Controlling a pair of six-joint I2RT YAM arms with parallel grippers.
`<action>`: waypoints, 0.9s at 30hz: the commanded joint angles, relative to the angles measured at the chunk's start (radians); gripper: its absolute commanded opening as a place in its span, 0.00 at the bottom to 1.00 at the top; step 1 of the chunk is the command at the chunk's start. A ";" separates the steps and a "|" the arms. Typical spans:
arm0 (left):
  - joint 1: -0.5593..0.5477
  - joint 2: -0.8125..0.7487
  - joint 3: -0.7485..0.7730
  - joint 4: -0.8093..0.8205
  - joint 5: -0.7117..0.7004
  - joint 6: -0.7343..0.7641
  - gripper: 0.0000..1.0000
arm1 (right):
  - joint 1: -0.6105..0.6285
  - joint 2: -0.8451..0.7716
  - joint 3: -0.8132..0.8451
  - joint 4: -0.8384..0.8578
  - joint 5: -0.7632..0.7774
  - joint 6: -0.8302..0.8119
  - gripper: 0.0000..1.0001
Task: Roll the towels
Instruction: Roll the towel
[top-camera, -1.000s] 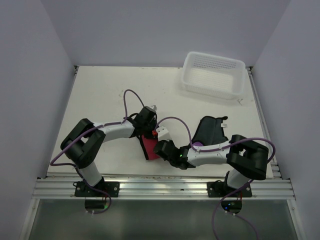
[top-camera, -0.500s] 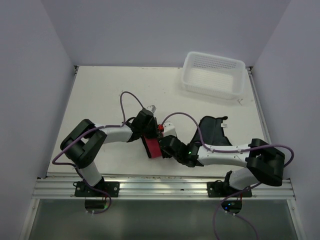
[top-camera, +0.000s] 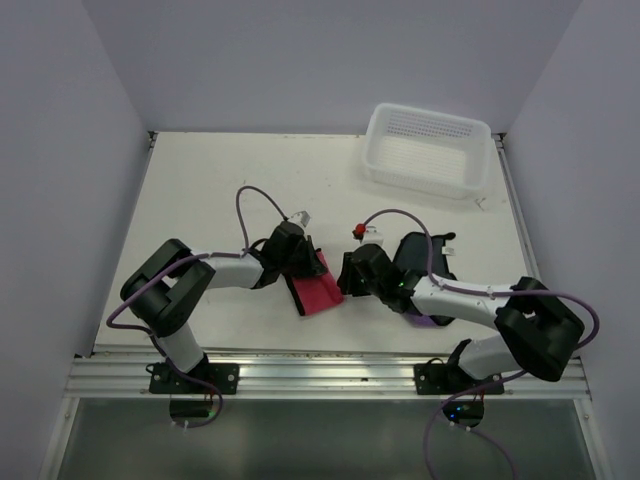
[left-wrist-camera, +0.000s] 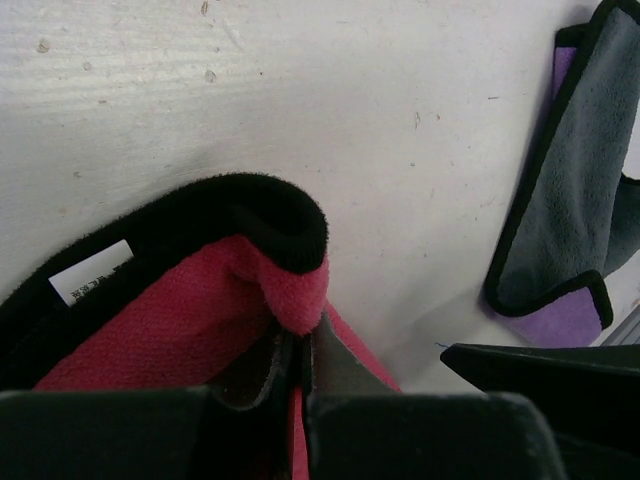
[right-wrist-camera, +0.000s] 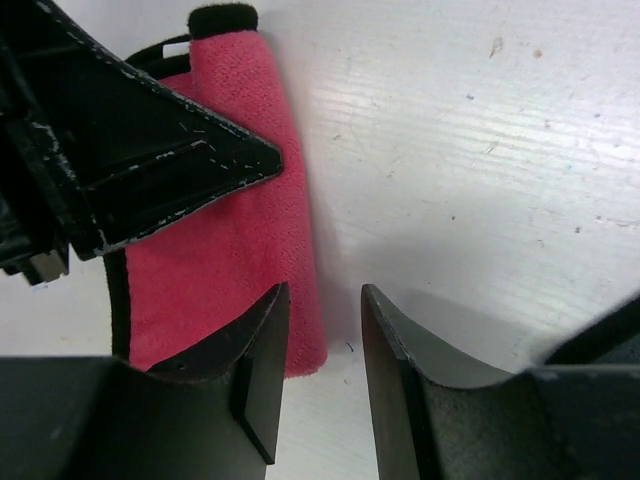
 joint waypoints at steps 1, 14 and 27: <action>0.005 0.024 -0.034 -0.026 -0.037 0.011 0.00 | -0.029 0.041 -0.020 0.107 -0.127 0.073 0.38; 0.005 0.021 -0.055 -0.012 -0.044 0.003 0.00 | -0.046 0.115 -0.077 0.193 -0.199 0.113 0.40; 0.020 -0.026 0.006 -0.087 -0.059 0.015 0.27 | -0.048 0.144 -0.100 0.207 -0.169 0.089 0.00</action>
